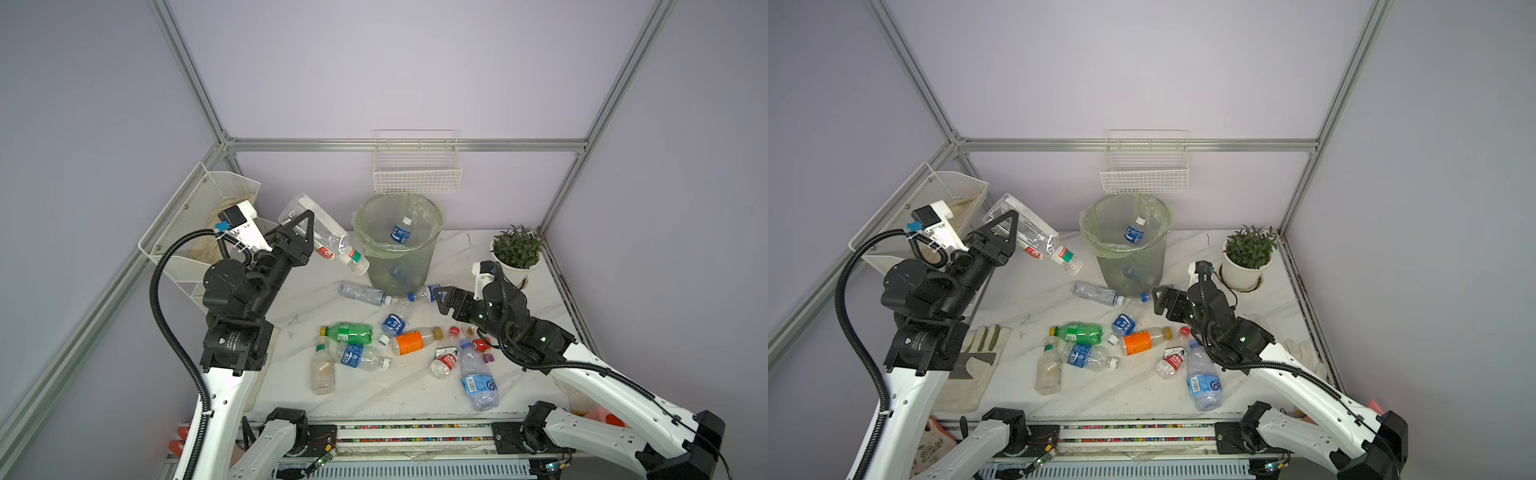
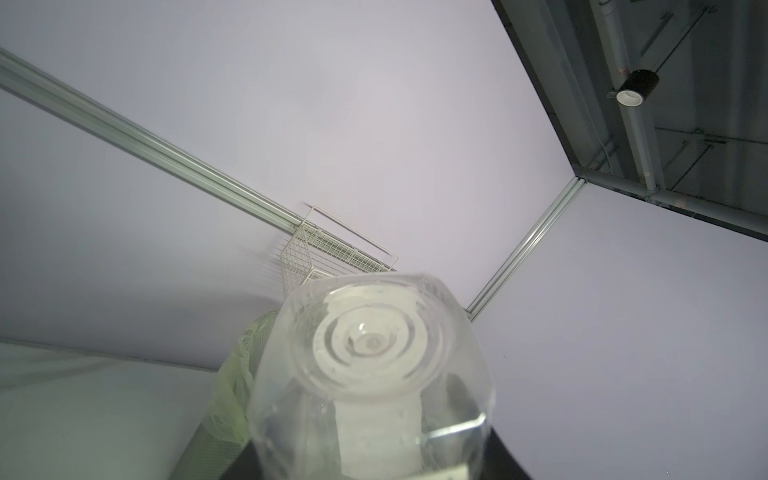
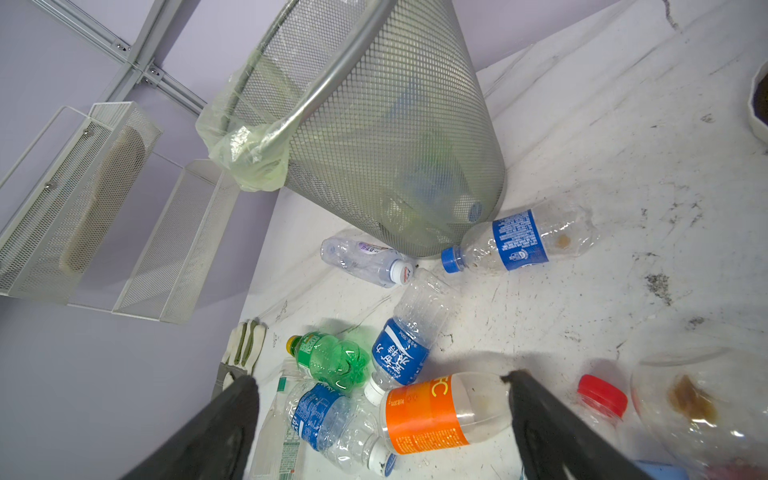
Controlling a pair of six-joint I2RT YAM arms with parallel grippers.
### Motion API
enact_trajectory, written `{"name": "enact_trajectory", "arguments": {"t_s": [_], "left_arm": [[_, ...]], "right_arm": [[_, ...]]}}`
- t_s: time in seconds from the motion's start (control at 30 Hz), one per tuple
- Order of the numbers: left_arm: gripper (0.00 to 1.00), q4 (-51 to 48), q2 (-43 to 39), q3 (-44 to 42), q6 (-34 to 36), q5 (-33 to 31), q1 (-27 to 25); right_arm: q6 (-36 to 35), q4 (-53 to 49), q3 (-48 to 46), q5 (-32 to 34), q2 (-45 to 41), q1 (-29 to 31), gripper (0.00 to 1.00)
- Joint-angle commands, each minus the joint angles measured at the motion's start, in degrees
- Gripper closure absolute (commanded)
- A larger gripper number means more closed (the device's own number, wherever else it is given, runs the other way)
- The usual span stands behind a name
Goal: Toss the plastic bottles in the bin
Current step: 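Lift the red-and-white labelled bottle with the left gripper over the wastebasket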
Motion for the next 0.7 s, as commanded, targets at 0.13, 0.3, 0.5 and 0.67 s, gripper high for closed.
{"name": "enact_trajectory", "arguments": {"t_s": [0.13,0.3,0.5,0.67], "left_arm": [[1.00,6.52,-2.87,1.72,6.18,7.15,-0.04],[1.00,8.92,-3.10,0.56,6.97,6.93,-0.05],[1.00,14.16,-0.20,0.55,5.64,8.71,-0.18],[1.00,15.86,3.04,1.65,4.60,8.41,-0.39]], "right_arm": [[1.27,0.27,-0.53,0.50,-0.03,-0.23,0.05],[1.39,1.05,-0.50,0.08,0.86,-0.18,0.05],[1.47,1.16,-0.41,0.01,0.82,-0.23,0.05],[1.48,0.72,-0.41,0.14,0.38,-0.18,0.05]]}}
